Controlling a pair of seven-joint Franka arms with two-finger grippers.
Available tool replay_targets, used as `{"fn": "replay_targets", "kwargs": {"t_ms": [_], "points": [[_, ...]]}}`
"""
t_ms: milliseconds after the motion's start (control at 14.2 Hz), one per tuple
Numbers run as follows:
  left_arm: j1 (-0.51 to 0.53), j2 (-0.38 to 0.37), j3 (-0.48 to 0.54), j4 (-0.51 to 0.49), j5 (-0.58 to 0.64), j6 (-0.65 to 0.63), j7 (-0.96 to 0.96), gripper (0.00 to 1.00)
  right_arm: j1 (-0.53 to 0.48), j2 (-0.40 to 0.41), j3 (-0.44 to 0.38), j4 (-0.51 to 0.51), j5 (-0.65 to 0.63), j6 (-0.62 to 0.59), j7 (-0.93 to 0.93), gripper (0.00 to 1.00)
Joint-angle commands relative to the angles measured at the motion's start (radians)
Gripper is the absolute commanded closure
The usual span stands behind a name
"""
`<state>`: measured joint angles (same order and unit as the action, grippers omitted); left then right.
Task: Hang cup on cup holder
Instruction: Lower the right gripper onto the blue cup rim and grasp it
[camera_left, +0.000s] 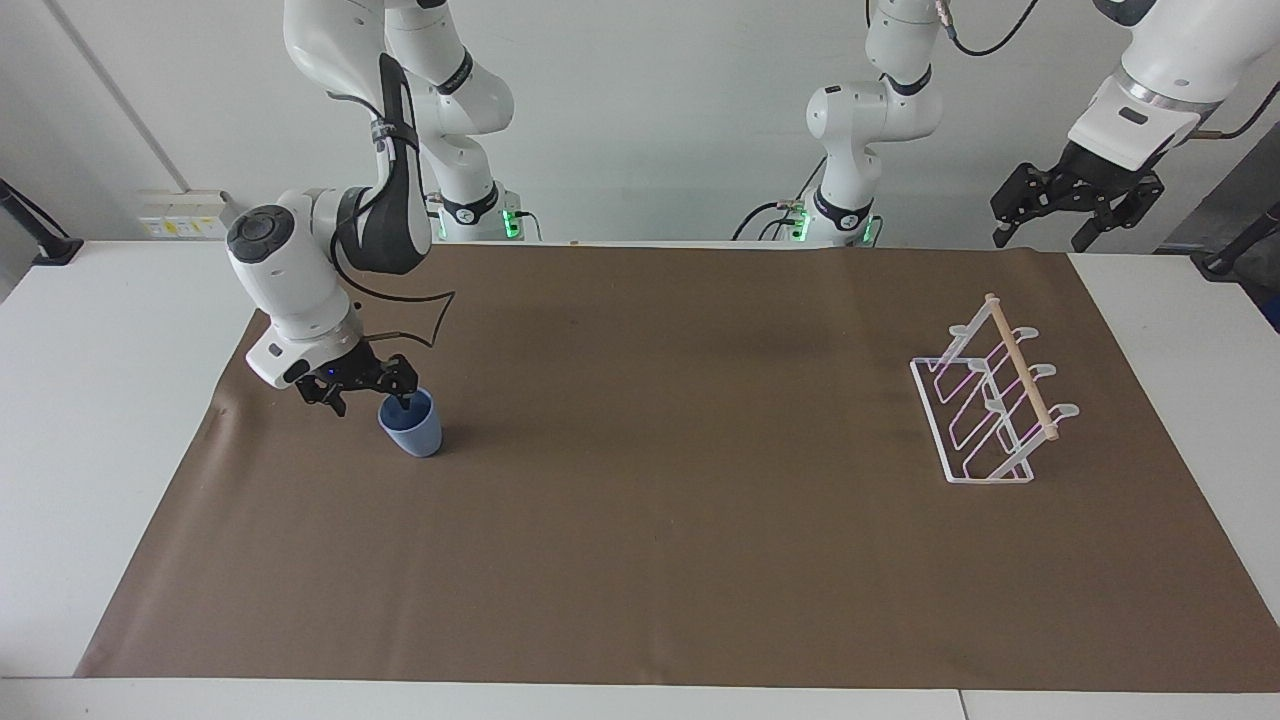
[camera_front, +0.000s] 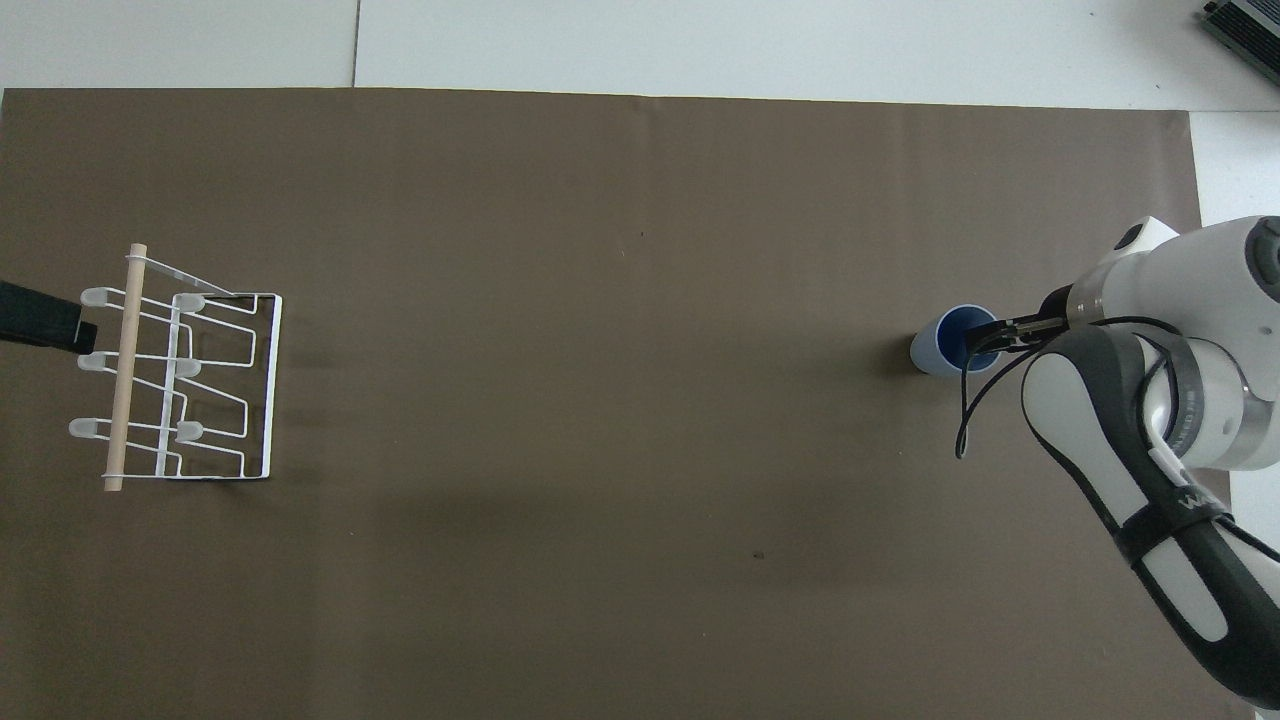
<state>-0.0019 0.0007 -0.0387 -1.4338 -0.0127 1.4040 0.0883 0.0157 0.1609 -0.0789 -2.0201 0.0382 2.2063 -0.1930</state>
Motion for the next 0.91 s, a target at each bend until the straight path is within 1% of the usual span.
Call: {"fn": "replay_targets", "kwargs": {"t_ms": [0,70,140,211,281,632,773,843], "points": [[0.011,-0.022,-0.010,-0.025,0.016,0.006,-0.009,0.00,-0.011,0.002,0.005,-0.019,0.028,0.026,-0.039,0.26],[0.011,-0.022,-0.009,-0.025,0.016,0.006,-0.009,0.00,-0.010,0.005,0.005,-0.019,0.028,0.029,-0.039,0.50],[0.011,-0.022,-0.010,-0.025,0.016,0.006,-0.009,0.00,-0.010,0.006,0.005,-0.017,0.028,0.038,-0.037,0.82],[0.011,-0.022,-0.009,-0.025,0.016,0.006,-0.009,0.00,-0.010,0.006,0.005,-0.020,0.029,0.047,-0.037,0.95],[0.011,-0.022,-0.010,-0.025,0.016,0.006,-0.009,0.00,-0.005,0.008,0.005,-0.022,0.029,0.050,-0.031,1.00],[0.011,-0.022,-0.010,-0.025,0.016,0.006,-0.009,0.00,-0.002,0.008,0.005,-0.019,0.029,0.036,-0.025,1.00],[0.011,-0.022,-0.010,-0.025,0.016,0.006,-0.009,0.00,-0.002,0.014,0.010,0.021,0.029,0.000,-0.028,1.00],[0.011,-0.022,-0.010,-0.025,0.016,0.006,-0.009,0.00,-0.002,0.014,0.014,0.058,0.031,-0.051,-0.028,1.00]]}}
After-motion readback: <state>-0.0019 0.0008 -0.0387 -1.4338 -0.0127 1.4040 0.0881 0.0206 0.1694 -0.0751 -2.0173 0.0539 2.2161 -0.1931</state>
